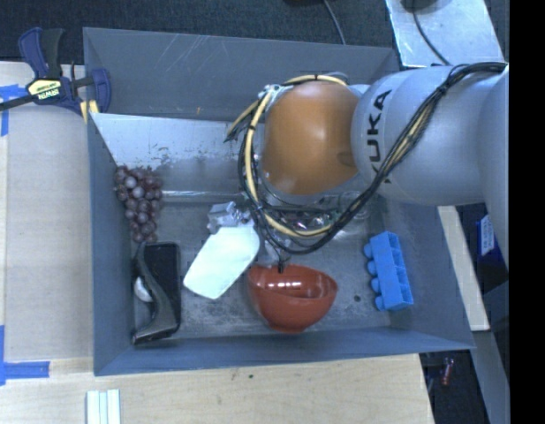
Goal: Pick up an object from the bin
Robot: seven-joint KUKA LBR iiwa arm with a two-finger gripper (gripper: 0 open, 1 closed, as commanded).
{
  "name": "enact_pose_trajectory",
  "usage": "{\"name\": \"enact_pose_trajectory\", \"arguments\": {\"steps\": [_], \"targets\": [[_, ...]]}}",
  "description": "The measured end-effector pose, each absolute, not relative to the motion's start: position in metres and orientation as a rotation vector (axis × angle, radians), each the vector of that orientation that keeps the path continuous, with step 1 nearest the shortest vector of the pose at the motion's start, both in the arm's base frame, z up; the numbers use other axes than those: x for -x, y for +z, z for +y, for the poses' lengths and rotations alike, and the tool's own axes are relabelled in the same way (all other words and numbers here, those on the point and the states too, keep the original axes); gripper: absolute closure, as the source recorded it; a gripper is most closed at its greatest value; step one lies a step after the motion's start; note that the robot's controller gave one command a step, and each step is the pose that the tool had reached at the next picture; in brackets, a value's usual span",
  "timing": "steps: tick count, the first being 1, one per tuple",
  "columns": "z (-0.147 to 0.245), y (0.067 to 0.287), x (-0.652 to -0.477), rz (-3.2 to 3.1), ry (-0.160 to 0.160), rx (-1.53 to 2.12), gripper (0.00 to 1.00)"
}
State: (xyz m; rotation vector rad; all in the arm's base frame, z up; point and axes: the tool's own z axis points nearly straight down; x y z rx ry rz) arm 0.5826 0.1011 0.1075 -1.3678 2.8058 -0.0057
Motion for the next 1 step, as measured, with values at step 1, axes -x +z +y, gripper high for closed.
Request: {"name": "enact_pose_trajectory", "arguments": {"steps": [1], "targets": [[0.0617, 0.1212, -0.5603, 2.929, -0.013, 1.047, 0.0]]}}
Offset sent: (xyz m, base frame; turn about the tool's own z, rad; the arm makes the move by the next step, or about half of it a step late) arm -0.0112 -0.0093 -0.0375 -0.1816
